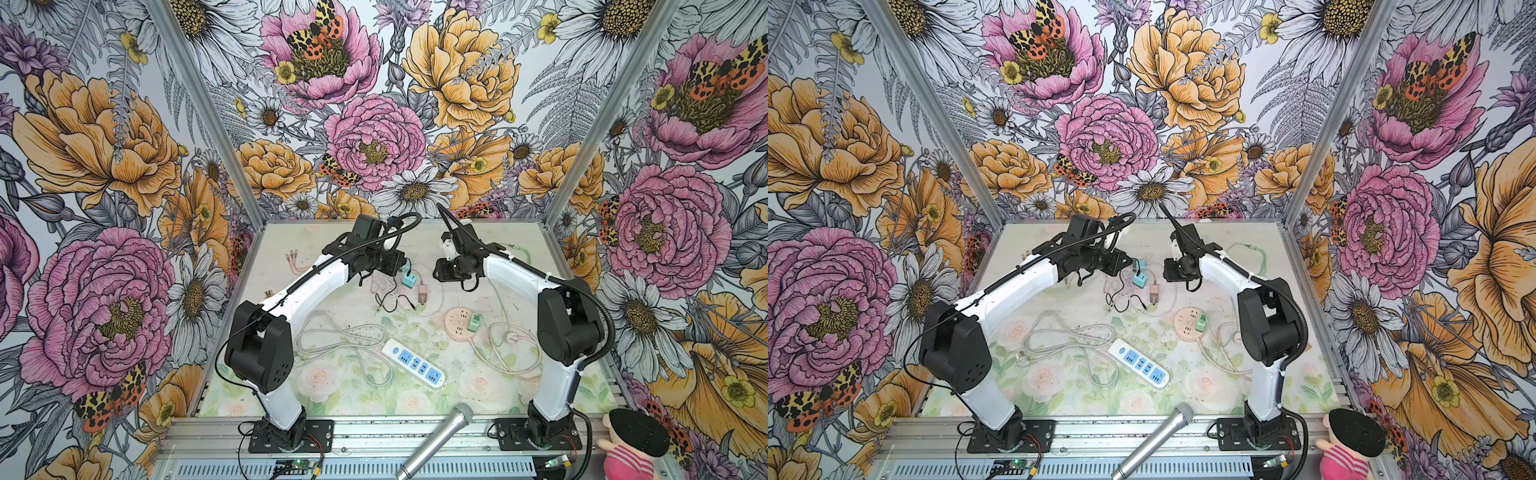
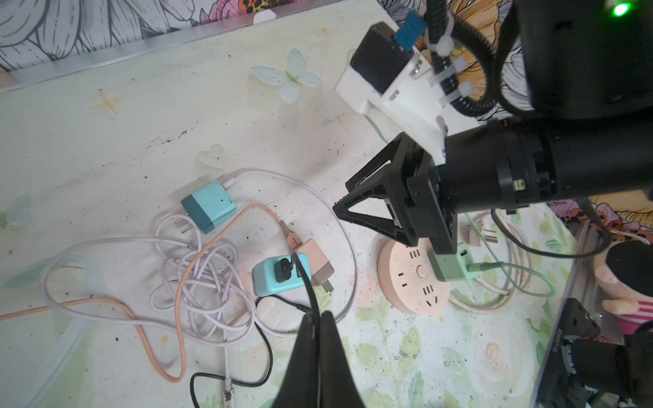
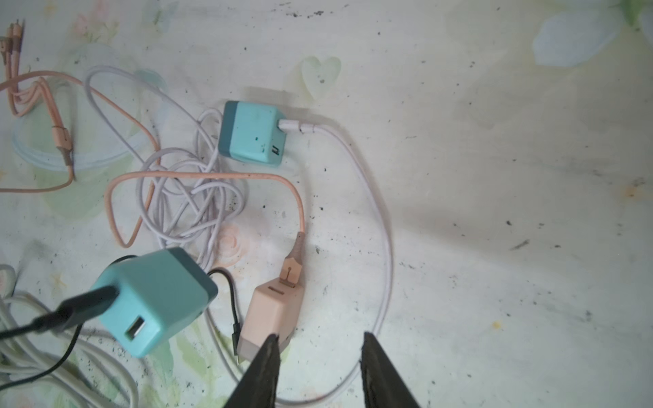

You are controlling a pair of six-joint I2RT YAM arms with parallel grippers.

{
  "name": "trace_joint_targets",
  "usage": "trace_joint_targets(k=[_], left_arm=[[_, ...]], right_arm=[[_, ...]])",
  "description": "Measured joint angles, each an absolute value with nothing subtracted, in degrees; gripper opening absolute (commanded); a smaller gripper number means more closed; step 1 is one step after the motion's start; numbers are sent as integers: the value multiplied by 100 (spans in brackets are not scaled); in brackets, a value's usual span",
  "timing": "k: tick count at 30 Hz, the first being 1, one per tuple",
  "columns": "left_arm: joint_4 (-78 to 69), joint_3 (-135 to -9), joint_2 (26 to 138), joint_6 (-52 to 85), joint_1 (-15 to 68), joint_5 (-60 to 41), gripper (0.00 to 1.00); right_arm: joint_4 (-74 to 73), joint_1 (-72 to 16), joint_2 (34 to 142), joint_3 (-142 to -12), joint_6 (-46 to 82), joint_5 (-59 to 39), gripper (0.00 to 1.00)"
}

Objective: Insert the plug

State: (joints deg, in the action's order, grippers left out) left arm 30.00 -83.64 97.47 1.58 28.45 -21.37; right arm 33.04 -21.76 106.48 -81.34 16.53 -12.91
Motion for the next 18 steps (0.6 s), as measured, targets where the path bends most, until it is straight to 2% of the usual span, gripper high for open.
trace_joint_targets(k=[6,12,18], left_arm=[[2797,-8368,9717,296,2832,-2272,0],[2797,-8423,9723,336,2836,-2414,0],[2803,-8519,9723,419,2836,-2646,0]], right_arm=[[2762,-2261,9968,-7452,1219,-1686,45],[2082,-2340,9800,-6700,932,-2126,52],[1588,-2373,9793,-6475,757,-2298,53]])
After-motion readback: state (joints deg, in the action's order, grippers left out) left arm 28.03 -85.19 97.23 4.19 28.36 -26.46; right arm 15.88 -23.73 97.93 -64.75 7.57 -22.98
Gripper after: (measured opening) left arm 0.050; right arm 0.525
